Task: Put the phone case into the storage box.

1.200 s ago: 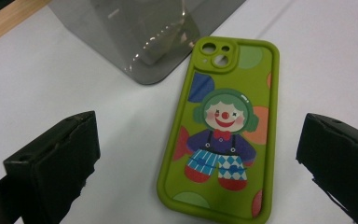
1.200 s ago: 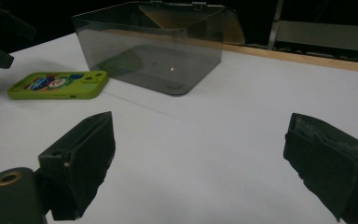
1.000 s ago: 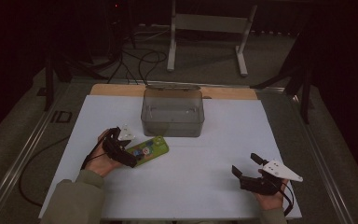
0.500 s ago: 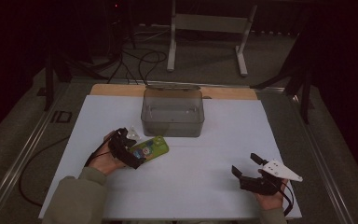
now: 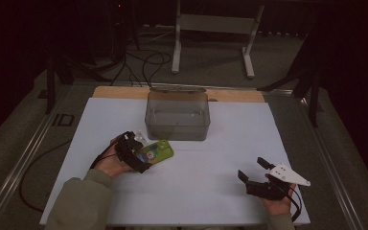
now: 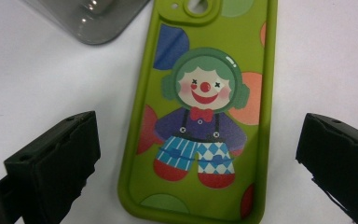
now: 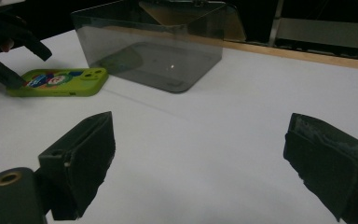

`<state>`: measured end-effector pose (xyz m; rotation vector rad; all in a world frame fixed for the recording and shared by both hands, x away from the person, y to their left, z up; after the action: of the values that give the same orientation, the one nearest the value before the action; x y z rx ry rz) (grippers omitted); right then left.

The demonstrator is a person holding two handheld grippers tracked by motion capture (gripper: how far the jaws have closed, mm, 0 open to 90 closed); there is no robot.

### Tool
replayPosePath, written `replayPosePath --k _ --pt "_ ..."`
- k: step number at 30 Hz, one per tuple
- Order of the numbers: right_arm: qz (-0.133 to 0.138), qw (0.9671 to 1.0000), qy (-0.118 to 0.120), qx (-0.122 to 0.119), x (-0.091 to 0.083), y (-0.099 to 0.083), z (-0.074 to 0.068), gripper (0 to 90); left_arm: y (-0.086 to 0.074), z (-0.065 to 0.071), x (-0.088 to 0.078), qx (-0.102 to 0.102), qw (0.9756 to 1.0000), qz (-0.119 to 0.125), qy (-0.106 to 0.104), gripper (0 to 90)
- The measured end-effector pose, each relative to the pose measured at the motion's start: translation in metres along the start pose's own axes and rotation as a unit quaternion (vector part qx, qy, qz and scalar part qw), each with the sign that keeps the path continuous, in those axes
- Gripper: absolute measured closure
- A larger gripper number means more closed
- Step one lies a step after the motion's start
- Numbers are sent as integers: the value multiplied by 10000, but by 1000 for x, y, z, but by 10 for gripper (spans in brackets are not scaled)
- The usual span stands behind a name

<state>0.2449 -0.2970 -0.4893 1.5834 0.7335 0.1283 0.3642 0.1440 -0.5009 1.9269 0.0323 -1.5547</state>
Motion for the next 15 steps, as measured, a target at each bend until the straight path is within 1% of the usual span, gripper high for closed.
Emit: replayPosePath --k 4,11,15 --pt "-3 10000 5 6 0 0 0 87 1 -1 4 9 10000 -73 -53 6" --pt "-4 10000 -6 2 0 0 0 87 3 0 11 38 9995 -220 -233 28" --pt "-4 10000 3 4 0 0 0 88 3 0 12 57 9993 -279 -228 40"
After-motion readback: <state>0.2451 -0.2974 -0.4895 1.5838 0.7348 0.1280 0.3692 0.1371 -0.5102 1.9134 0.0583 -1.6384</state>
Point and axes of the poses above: each handheld gripper's, and its own axes: x roughly forward along the jaws, y roughly out of its top, z roughly to its right, the point moved 1 cm from there along x, roughly forward along the jaws, and after that the axes turned 7 degrees about x, right-handed, at the moved point
